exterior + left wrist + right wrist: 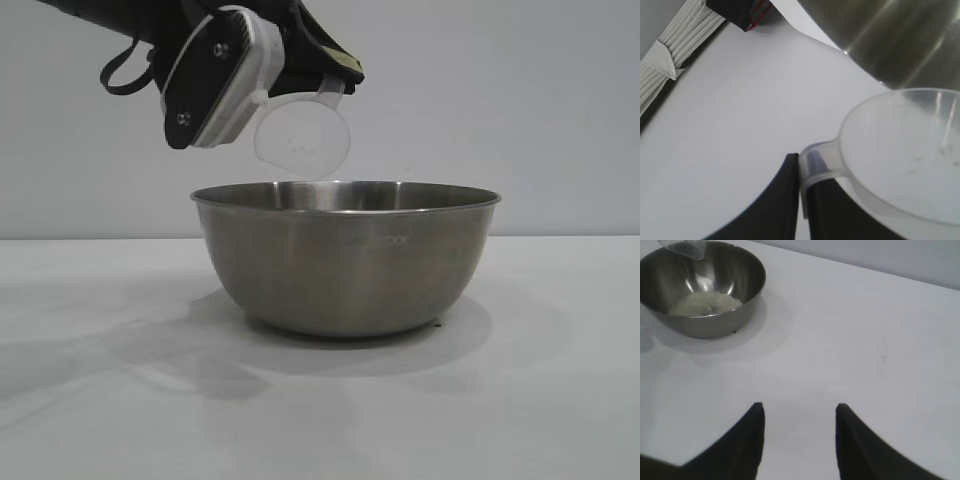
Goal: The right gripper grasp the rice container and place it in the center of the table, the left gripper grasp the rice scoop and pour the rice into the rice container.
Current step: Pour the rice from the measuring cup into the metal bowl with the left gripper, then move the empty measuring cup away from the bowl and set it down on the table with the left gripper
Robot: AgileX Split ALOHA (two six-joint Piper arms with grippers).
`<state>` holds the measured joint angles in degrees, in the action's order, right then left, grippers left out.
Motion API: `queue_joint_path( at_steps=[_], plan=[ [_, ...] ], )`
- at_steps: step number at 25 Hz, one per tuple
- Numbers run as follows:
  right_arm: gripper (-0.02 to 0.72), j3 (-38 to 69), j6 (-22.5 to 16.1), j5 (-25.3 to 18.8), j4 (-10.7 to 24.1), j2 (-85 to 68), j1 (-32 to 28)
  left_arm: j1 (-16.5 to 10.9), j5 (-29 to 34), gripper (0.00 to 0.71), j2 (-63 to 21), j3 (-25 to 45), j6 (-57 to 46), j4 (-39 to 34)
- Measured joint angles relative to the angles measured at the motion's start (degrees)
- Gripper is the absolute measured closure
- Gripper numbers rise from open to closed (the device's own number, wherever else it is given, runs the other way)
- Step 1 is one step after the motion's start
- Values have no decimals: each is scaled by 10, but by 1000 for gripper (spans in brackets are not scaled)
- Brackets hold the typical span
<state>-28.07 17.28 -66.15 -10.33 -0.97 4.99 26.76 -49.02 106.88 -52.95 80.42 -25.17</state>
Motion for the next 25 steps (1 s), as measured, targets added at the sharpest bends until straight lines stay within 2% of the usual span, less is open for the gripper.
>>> queue_joint_path(
  at_steps=[6,7,9,12,17,19,25],
  plan=[
    [387,0,0,0,0,0,0,0,-34,710,-1,0,-282,358],
    [387,0,0,0,0,0,0,-3,-35,710,-1,4,-320,404],
    [387,0,0,0,0,0,0,-13,-42,710,-1,18,-398,442],
    [387,0,0,0,0,0,0,-39,-57,710,-1,60,-517,452],
    [387,0,0,0,-1,0,0,-106,-111,710,1,138,-649,383],
    [387,0,0,0,-1,0,0,-123,-122,710,2,158,-678,369],
    [387,0,0,0,-1,0,0,-134,-150,710,25,194,-696,328]
  ],
)
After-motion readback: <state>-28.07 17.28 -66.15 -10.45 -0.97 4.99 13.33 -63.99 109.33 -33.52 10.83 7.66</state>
